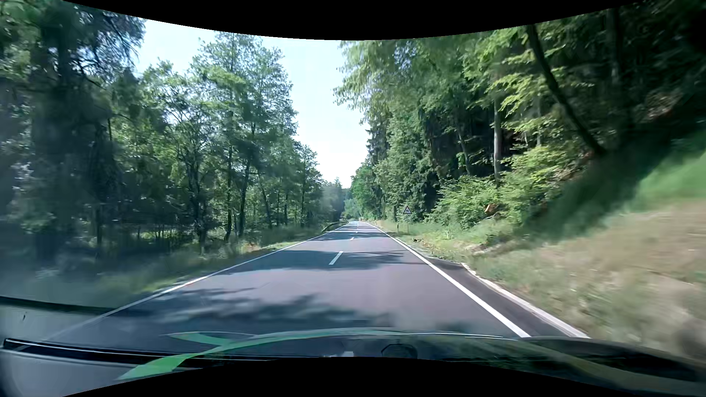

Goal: Follow the waypoints while adhering to traffic rules and regulations

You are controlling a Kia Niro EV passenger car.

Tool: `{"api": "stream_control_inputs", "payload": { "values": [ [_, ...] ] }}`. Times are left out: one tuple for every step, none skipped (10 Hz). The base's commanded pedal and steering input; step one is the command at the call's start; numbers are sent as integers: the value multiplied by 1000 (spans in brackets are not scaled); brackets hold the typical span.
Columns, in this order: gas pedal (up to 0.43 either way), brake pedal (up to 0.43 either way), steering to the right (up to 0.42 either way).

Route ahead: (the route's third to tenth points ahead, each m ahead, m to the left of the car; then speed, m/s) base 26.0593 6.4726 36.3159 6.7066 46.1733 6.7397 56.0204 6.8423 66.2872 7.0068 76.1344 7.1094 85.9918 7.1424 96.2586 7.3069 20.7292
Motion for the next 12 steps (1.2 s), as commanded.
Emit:
{"api": "stream_control_inputs", "payload": {
  "values": [
    [287,0,-2],
    [287,0,-3],
    [280,0,-4],
    [248,0,-4],
    [240,0,-5],
    [240,0,-5],
    [240,0,-5],
    [240,0,-5],
    [240,0,-5],
    [248,0,-5],
    [248,0,-5],
    [228,0,-5]
  ]
}}
